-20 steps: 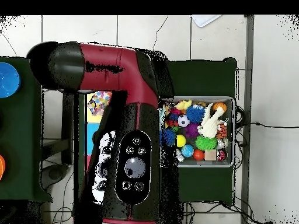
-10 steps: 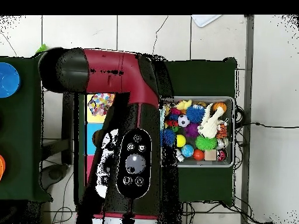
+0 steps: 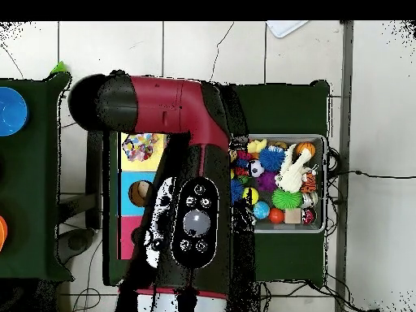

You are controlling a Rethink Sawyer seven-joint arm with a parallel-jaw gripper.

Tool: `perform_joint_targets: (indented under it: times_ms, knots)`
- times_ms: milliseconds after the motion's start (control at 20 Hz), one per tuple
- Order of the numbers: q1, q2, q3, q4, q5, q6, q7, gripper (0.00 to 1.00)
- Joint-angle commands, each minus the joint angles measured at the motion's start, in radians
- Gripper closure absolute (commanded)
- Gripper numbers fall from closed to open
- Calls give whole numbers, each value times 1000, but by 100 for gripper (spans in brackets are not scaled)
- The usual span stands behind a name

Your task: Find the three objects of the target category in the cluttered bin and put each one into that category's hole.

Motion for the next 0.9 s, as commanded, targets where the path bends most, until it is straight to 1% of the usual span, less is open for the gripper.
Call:
perform_joint_targets:
  times_ms: [50, 400, 650, 900]
  knots:
    - [-36, 41, 77, 150, -45, -31, 62, 100]
    - [-37, 39, 86, 175, -30, -67, 96, 100]
    - [-41, 39, 100, 204, 6, -92, 142, 100]
    - [-45, 38, 117, 226, 43, -75, 170, 100]
